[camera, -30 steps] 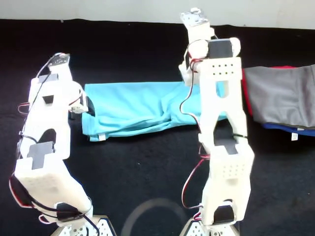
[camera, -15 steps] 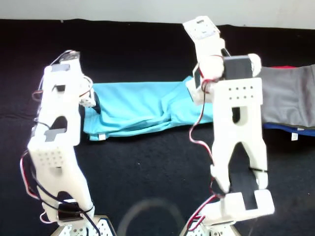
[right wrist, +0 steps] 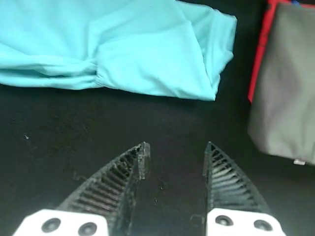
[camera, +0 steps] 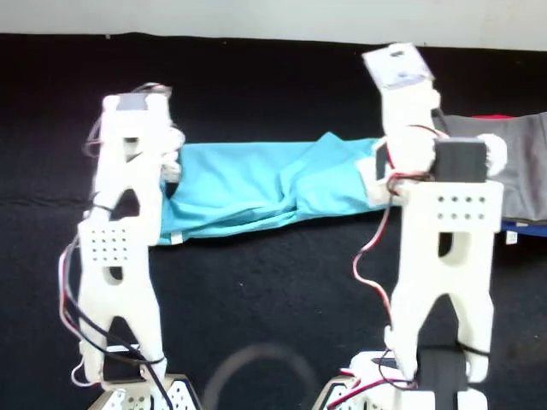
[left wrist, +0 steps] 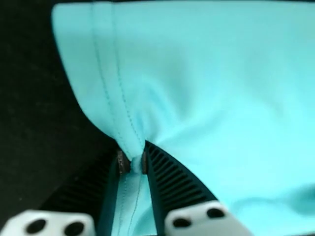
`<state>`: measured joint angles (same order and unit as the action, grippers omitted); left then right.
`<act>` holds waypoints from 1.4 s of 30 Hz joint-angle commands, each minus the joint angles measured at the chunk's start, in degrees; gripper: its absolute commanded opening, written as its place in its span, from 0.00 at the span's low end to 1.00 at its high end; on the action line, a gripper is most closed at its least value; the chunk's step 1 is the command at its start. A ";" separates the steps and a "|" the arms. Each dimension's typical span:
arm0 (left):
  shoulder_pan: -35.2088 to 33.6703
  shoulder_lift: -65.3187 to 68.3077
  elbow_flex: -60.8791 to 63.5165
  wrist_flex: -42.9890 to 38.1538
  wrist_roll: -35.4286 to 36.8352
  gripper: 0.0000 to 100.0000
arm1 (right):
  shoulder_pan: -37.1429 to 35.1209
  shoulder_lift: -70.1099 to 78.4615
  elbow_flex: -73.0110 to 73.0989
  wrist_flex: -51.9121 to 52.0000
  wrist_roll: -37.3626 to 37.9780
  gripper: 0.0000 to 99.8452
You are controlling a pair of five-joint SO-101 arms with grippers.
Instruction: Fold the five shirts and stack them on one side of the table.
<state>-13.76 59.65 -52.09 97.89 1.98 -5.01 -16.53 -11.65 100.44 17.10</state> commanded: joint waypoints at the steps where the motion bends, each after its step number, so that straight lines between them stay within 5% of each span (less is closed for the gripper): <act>1: -9.63 0.75 -4.53 1.76 -5.71 0.01 | 1.89 -5.23 5.58 0.40 0.35 0.18; 6: -21.85 1.10 -11.47 1.67 -14.07 0.01 | 2.07 -11.38 17.80 -3.21 0.35 0.00; 12: -30.64 0.66 -17.54 1.85 -20.13 0.01 | 2.07 -18.42 37.05 -13.41 0.62 0.01; 16: -30.46 0.57 -19.03 3.43 -20.13 0.01 | 2.07 -22.64 55.16 -25.36 0.62 0.01; 21: -24.66 -4.44 -15.34 3.69 -18.11 0.01 | 2.07 -28.70 74.77 -43.74 0.62 0.01; 26: -16.48 -21.05 1.54 3.60 -15.03 0.01 | 2.15 -31.08 85.32 -53.05 0.44 0.01; 33: 2.95 -42.68 17.45 3.43 -10.55 0.01 | 2.15 -31.43 93.23 -62.20 0.53 0.01; 42: 25.71 -40.31 17.27 -3.87 -8.88 0.01 | 2.77 -31.43 98.51 -66.86 0.35 0.01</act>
<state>7.69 18.68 -34.42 97.98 -7.43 -3.34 -47.74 86.11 34.86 17.10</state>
